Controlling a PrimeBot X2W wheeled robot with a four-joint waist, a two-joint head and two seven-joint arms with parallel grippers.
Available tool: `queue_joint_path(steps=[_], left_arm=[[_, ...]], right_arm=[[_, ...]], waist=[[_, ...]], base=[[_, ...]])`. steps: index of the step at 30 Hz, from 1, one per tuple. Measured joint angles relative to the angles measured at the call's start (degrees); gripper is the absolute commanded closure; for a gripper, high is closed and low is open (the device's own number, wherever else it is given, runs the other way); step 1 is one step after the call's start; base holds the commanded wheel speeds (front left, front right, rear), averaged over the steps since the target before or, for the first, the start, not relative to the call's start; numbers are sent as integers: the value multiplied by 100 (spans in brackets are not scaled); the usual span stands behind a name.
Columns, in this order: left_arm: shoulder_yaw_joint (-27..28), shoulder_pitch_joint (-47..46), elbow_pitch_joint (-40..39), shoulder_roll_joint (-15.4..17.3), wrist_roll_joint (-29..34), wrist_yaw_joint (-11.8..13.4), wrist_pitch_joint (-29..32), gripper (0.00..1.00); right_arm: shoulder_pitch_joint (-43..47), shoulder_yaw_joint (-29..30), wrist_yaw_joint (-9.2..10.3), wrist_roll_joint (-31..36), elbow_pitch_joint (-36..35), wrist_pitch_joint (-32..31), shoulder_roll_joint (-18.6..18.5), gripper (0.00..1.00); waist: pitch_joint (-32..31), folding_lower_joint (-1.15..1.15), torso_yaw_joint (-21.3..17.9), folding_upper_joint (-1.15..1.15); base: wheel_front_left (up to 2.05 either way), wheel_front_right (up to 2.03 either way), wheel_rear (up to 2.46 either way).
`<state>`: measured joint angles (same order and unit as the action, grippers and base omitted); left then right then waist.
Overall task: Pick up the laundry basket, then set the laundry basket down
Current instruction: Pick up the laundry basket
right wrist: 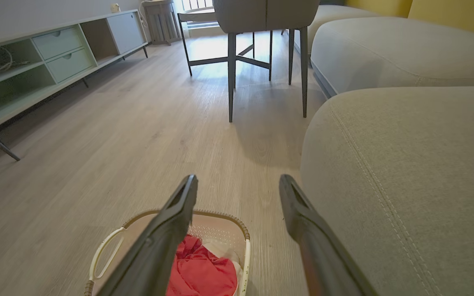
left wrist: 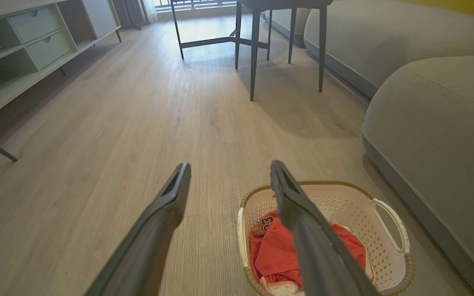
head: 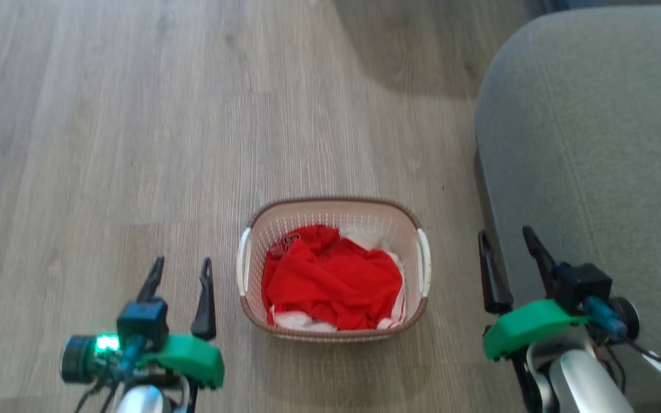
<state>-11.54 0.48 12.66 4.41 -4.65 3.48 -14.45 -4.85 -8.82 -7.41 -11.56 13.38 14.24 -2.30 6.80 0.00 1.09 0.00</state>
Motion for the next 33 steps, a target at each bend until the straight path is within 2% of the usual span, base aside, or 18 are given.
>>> queue_joint_path(steps=[9, 19, 33], left_arm=[[108, -736, 455, -113, -35, -135, 0, 0], [102, -1975, 1205, -181, -144, -246, 0, 0], [-181, -3355, 2347, -254, -505, -253, -1, 0]], right_arm=[[-616, 11, 0, 103, 371, 0, -10, 0], [-1823, 147, 0, 174, 1051, 7, -37, 0], [-3001, 162, 0, 335, 1904, 31, -96, 0]], waist=[[764, 0, -6, 0], [2047, 2, 30, 0], [3625, 1, 148, 0]], base=[[0, 0, 0], [0, 0, 0], [0, 0, 0]])
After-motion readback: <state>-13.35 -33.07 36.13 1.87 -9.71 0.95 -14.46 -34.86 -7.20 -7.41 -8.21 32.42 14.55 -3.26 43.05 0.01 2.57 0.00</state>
